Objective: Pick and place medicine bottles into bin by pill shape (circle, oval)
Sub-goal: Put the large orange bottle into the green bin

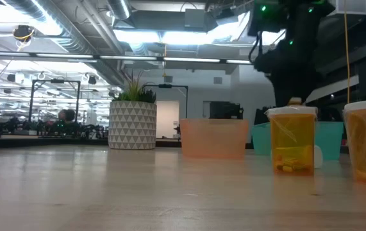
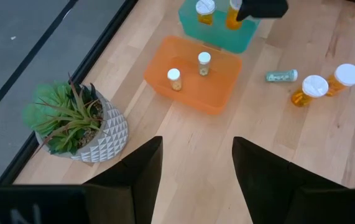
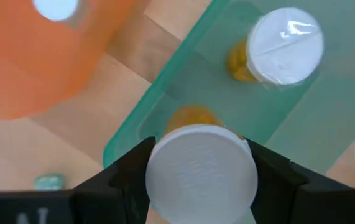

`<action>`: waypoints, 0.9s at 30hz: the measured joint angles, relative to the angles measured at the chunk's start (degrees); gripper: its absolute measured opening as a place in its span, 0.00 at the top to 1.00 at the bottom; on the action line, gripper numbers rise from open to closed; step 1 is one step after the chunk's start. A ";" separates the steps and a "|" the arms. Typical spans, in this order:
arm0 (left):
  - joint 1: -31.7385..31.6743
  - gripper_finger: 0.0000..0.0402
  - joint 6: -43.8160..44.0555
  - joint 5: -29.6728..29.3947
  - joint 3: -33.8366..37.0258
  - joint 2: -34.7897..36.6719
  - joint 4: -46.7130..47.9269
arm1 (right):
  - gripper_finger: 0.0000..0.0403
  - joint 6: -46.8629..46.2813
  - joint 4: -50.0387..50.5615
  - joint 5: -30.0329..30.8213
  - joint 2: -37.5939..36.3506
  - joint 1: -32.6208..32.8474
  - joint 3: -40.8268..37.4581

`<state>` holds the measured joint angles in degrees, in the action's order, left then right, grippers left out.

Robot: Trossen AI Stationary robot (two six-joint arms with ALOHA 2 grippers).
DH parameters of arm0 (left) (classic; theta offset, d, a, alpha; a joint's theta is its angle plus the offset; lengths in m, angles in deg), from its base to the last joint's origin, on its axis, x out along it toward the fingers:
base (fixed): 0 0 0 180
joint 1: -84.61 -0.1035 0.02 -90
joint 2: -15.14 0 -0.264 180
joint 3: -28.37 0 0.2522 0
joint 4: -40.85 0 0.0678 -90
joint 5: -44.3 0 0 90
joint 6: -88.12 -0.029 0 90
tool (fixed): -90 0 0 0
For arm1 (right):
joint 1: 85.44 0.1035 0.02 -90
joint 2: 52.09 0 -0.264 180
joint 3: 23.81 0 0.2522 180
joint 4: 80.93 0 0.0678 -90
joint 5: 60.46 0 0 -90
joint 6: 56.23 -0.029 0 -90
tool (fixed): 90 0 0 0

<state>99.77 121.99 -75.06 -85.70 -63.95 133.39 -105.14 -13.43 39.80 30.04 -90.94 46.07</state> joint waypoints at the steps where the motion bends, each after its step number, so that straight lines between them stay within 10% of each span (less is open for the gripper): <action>1: -0.01 0.53 0.00 0.00 0.00 0.00 0.01 | 0.49 0.03 -0.11 0.01 0.93 -0.01 0.00; 27: 0.00 0.53 0.00 0.02 0.00 0.00 0.01 | 0.41 2.72 -3.28 0.15 7.52 -0.71 0.00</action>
<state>99.77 121.99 -75.04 -85.70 -63.95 133.40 -102.42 -16.71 39.95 37.56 -91.65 46.07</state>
